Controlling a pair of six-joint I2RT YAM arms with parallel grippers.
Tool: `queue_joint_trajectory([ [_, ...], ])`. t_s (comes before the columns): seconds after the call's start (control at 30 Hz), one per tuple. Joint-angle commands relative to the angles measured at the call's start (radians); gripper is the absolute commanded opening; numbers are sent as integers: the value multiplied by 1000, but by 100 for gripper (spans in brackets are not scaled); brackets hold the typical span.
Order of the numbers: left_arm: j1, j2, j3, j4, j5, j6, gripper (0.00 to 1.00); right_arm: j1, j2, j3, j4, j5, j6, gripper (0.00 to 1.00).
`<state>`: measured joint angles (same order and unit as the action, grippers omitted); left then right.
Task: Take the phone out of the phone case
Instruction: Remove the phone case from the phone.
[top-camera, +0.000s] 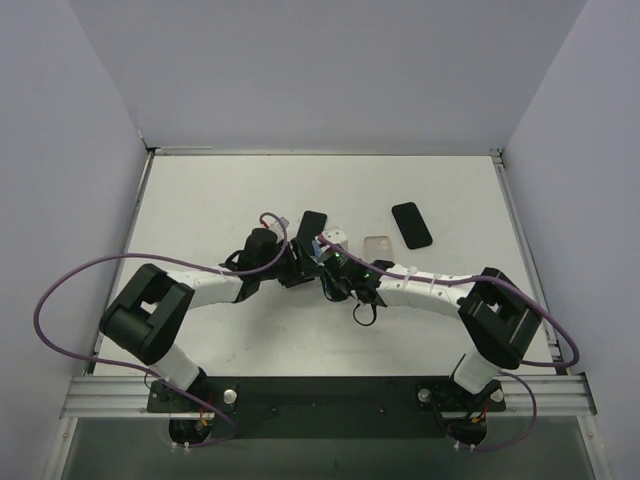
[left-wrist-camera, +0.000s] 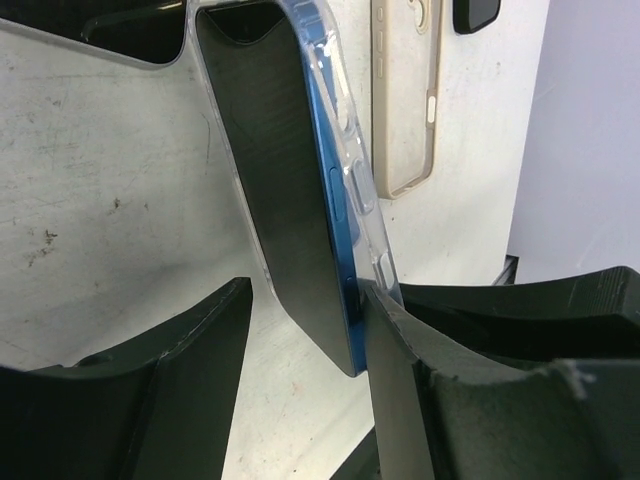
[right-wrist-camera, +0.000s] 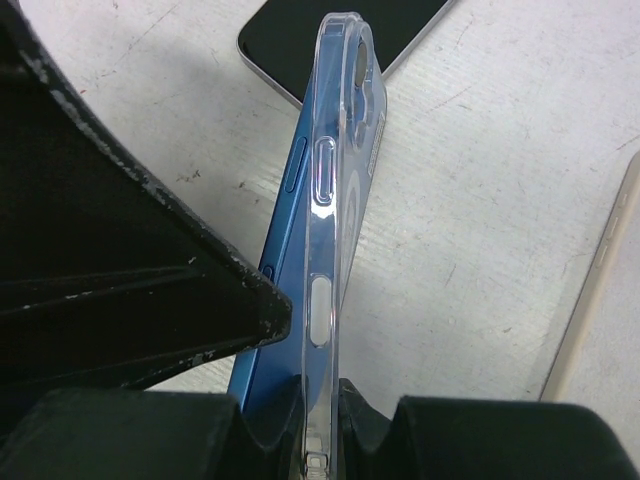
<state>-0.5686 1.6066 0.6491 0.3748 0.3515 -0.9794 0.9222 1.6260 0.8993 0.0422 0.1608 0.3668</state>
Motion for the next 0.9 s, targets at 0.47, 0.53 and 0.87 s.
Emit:
queue_joint_trajectory([
  [0.47,-116,81,313,-568,-345,160,42,14,29,-45,27,-141,54,0],
  [0.53,-126,96,323,-593,-354,159,41,12,23,-49,28,-139,55,0],
  [0.87,-154,160,369,-711,-474,137,38,3,14,-54,39,-147,66,0],
])
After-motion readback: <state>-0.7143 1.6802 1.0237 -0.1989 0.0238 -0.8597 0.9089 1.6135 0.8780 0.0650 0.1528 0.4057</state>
